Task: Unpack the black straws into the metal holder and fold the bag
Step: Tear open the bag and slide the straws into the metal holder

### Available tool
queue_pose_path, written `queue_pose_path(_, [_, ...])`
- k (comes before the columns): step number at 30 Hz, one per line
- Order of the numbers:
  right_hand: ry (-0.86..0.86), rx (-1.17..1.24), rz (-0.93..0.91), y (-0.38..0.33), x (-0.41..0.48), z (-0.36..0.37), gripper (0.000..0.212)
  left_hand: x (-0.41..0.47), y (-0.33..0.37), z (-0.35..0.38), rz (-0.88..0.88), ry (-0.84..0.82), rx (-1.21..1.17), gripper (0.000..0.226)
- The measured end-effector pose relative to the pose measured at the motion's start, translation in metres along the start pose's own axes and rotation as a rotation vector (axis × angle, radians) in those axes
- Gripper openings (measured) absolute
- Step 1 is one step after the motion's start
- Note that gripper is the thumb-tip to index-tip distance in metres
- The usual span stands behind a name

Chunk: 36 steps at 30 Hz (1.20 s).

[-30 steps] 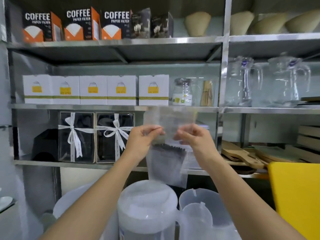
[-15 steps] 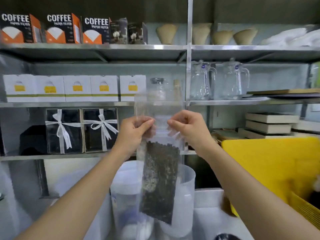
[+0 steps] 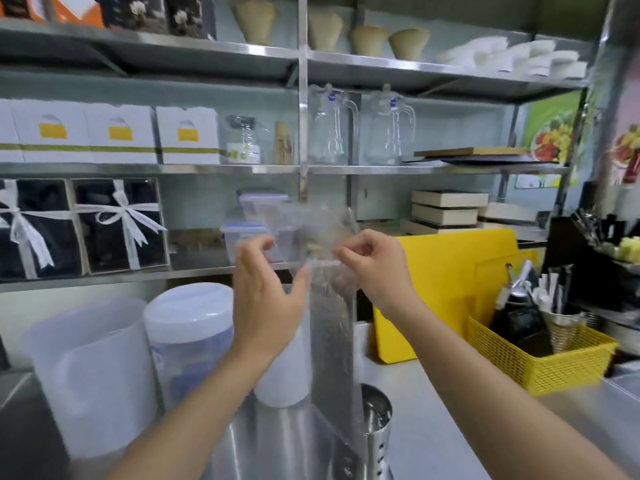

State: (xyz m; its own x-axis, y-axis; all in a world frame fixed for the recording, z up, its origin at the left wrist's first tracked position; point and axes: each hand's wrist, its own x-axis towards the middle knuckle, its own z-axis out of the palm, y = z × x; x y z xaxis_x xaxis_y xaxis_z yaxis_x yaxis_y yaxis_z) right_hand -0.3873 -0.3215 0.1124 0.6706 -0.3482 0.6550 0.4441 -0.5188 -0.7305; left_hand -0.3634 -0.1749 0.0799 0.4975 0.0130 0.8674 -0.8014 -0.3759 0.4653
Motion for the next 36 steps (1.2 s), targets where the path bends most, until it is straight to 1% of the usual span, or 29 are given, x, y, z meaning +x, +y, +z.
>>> queue_pose_path(2, [-0.008, 0.028, 0.047, 0.01, 0.001, -0.015, 0.025, -0.012, 0.016, 0.014, -0.063, -0.15, -0.055, 0.025])
queue_pose_path(3, [-0.007, 0.044, 0.058, 0.016, 0.002, -0.023, 0.028, -0.018, 0.024, 0.023, -0.086, -0.223, -0.053, 0.023])
queue_pose_path(6, [-0.019, 0.057, 0.056, 0.033, 0.006, -0.045, 0.037, -0.033, 0.045, 0.055, -0.141, -0.386, -0.041, 0.033])
queue_pose_path(8, [-0.077, 0.055, 0.083, 0.044, 0.009, -0.061, 0.041, -0.039, 0.058, 0.078, -0.196, -0.422, -0.076, 0.039])
queue_pose_path(12, [-0.229, 0.199, 0.107, 0.07, 0.014, -0.098, 0.04, -0.047, 0.078, 0.116, -0.28, -0.422, -0.192, 0.045])
queue_pose_path(14, [-0.294, 0.289, 0.095, 0.08, 0.014, -0.112, 0.035, -0.054, 0.085, 0.127, -0.308, -0.38, -0.227, 0.038])
queue_pose_path(18, [-0.397, 0.317, 0.068, 0.09, 0.012, -0.121, 0.029, -0.056, 0.092, 0.133, -0.438, -0.293, -0.358, 0.021])
queue_pose_path(20, [-0.469, 0.37, 0.079, 0.091, 0.01, -0.124, 0.03, -0.052, 0.091, 0.128, -0.478, -0.297, -0.456, 0.017])
queue_pose_path(22, [-0.519, 0.389, 0.069, 0.091, 0.008, -0.128, 0.027, -0.048, 0.091, 0.124, -0.478, -0.35, -0.489, 0.019])
queue_pose_path(24, [-0.531, 0.406, 0.054, 0.091, 0.007, -0.133, 0.024, -0.044, 0.094, 0.121, -0.472, -0.393, -0.488, 0.024])
queue_pose_path(26, [-0.536, 0.419, 0.049, 0.088, 0.008, -0.136, 0.022, -0.039, 0.097, 0.12, -0.474, -0.386, -0.518, 0.028])
queue_pose_path(29, [-0.542, 0.415, -0.005, 0.08, 0.013, -0.136, 0.024, -0.035, 0.1, 0.117, -0.475, -0.29, -0.551, 0.034])
queue_pose_path(31, [-0.529, 0.426, -0.044, 0.076, 0.014, -0.136, 0.027, -0.032, 0.1, 0.114, -0.483, -0.227, -0.56, 0.031])
queue_pose_path(33, [-0.495, 0.449, -0.055, 0.071, 0.014, -0.136, 0.028, -0.029, 0.099, 0.109, -0.515, -0.167, -0.552, 0.026])
queue_pose_path(36, [-0.399, 0.474, -0.032, 0.068, 0.015, -0.138, 0.029, -0.024, 0.094, 0.101, -0.548, -0.067, -0.553, 0.023])
